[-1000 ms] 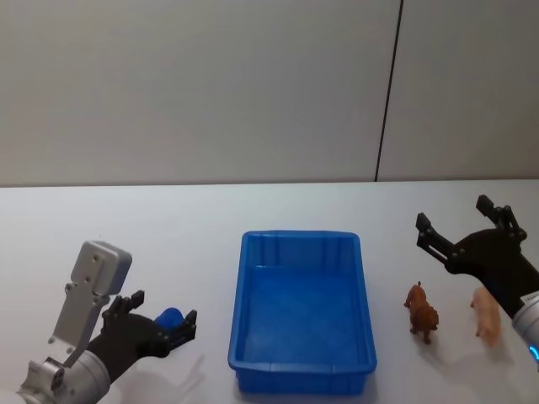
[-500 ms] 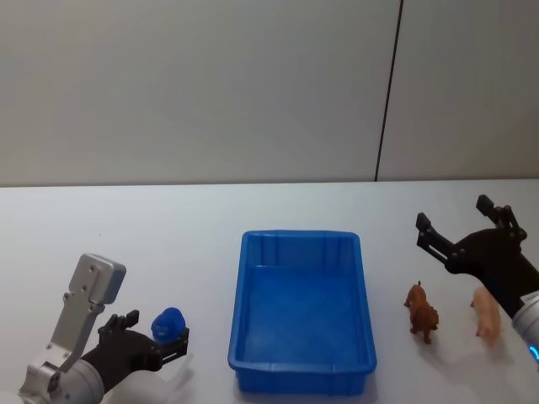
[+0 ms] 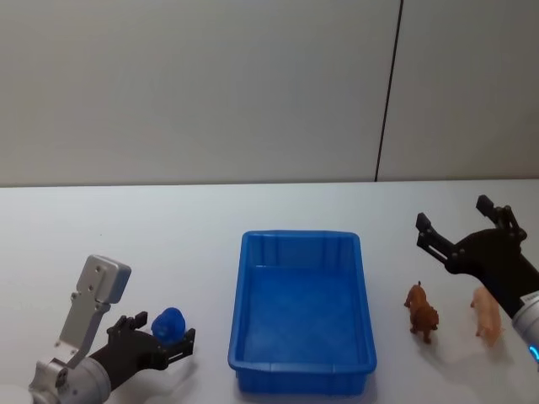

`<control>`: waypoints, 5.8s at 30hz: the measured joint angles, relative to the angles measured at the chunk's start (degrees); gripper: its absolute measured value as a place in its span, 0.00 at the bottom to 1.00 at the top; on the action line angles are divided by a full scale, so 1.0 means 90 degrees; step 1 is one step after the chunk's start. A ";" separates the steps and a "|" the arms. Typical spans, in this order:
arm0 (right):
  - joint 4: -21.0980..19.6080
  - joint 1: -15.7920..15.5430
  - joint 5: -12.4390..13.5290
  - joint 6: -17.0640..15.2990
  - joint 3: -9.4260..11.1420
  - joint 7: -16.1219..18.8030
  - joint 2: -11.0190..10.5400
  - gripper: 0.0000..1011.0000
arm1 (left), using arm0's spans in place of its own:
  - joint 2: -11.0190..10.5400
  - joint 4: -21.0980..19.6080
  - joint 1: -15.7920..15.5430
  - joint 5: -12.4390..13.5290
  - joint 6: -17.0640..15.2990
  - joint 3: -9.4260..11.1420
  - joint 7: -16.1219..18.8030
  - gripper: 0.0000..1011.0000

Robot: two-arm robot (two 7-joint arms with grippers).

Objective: Pick up the two dolls from the table and place them into the box.

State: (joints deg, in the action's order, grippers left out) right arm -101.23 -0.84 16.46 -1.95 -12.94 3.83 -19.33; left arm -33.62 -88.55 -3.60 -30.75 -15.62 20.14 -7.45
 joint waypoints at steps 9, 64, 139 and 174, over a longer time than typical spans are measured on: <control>0.0000 0.0000 0.0000 0.0000 0.0000 0.0000 0.0000 0.99 | 0.0172 0.0325 -0.0200 0.0108 0.0089 0.0027 -0.0174 0.99; 0.0000 0.0000 0.0000 0.0000 0.0000 0.0000 0.0000 0.99 | 0.0188 0.0217 -0.0134 -0.0125 0.0975 -0.0113 0.0062 0.23; 0.0000 0.0000 0.0000 0.0000 0.0000 0.0000 0.0000 0.99 | 0.1795 0.2258 -0.2835 0.0427 0.0183 0.0549 -0.5330 0.46; 0.0000 0.0000 0.0000 0.0000 0.0000 0.0000 0.0000 0.99 | 0.1534 0.1709 -0.2446 -0.0137 0.0704 0.0453 -0.4145 0.99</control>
State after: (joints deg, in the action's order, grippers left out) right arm -101.22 -0.84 16.47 -1.95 -12.94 3.83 -19.33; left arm -19.82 -73.17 -25.61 -31.98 -9.29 24.22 -44.76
